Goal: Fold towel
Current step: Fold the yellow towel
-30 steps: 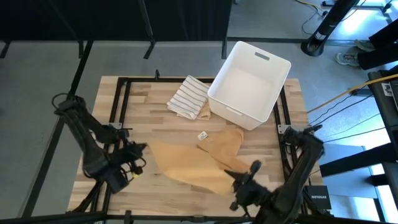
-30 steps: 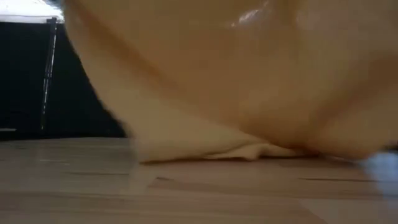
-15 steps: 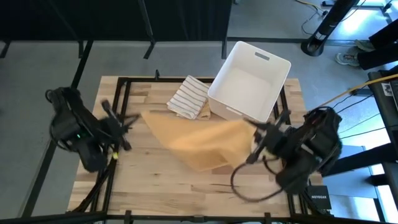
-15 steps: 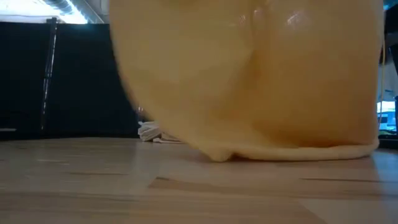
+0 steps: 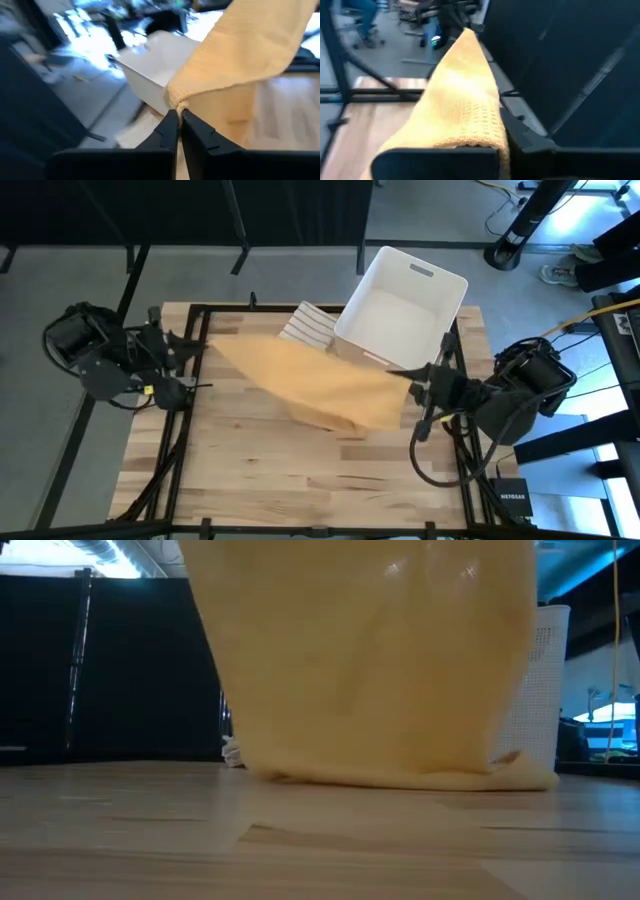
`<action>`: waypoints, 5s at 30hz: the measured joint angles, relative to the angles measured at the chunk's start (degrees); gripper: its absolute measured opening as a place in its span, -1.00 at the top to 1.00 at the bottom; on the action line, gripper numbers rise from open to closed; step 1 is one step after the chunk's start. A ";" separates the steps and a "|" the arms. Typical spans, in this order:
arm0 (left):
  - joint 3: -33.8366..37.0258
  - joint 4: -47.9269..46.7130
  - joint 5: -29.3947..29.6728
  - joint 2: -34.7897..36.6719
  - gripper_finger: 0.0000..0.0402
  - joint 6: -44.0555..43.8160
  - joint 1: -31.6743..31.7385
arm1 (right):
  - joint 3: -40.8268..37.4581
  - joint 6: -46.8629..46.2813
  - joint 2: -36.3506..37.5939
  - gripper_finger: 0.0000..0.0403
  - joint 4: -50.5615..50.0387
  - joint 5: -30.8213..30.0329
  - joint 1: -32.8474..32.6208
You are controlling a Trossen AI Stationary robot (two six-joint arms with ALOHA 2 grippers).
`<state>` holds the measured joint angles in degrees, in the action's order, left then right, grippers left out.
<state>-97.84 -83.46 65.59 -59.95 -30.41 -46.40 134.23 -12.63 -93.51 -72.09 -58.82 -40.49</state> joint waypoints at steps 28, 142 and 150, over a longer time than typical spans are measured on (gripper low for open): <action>39.15 19.37 -13.52 -18.16 0.99 -33.33 -8.51 | -56.65 -37.54 -3.18 0.99 27.01 9.00 -9.88; 36.17 23.49 -13.97 -26.11 0.97 -31.69 -8.99 | -29.63 -0.59 -22.12 0.99 27.22 13.55 -11.98; 26.04 15.56 -5.44 -18.03 0.97 -28.81 -8.94 | -21.34 -6.32 -15.89 0.99 13.74 -6.12 -11.98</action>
<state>-71.80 -67.90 60.16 -77.98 -59.23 -55.35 112.90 -18.96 -109.40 -58.34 -64.95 -52.47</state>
